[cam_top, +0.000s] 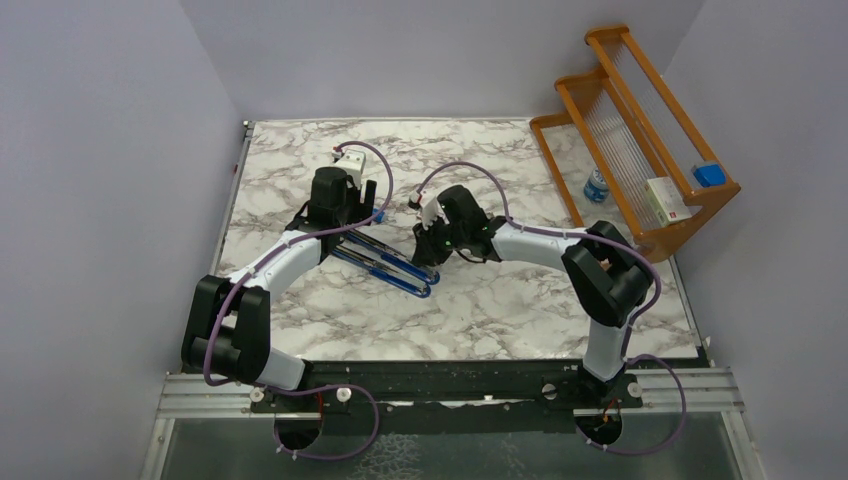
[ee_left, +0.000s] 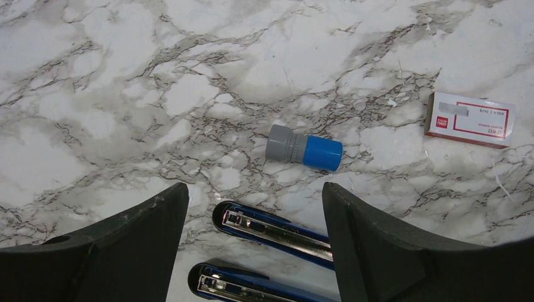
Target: Load the staples into the stapler
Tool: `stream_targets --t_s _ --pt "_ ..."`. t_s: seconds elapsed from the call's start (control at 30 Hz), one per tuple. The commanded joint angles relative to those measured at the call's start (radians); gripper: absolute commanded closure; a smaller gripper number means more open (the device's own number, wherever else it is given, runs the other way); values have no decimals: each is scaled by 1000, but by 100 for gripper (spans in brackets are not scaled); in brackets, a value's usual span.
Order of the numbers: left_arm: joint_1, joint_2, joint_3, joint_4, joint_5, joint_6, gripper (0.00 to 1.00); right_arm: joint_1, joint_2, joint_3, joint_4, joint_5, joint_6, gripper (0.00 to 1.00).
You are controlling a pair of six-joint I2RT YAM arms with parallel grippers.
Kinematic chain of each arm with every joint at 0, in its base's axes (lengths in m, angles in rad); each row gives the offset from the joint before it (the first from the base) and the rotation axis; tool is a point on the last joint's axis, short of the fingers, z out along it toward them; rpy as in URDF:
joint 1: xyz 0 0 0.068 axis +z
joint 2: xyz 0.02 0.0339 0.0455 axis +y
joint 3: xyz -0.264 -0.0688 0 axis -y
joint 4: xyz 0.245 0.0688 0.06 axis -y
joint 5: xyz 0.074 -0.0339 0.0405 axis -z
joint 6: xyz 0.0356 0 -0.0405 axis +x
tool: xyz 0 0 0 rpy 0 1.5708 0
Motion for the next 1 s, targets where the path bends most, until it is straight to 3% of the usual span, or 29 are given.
stream_targets --t_s 0.0,0.97 --pt "7 -33 -9 28 17 -6 19 18 -26 23 -12 10 -29 83" --pt "7 -33 -10 27 17 -5 19 33 -23 33 -38 45 -41 83"
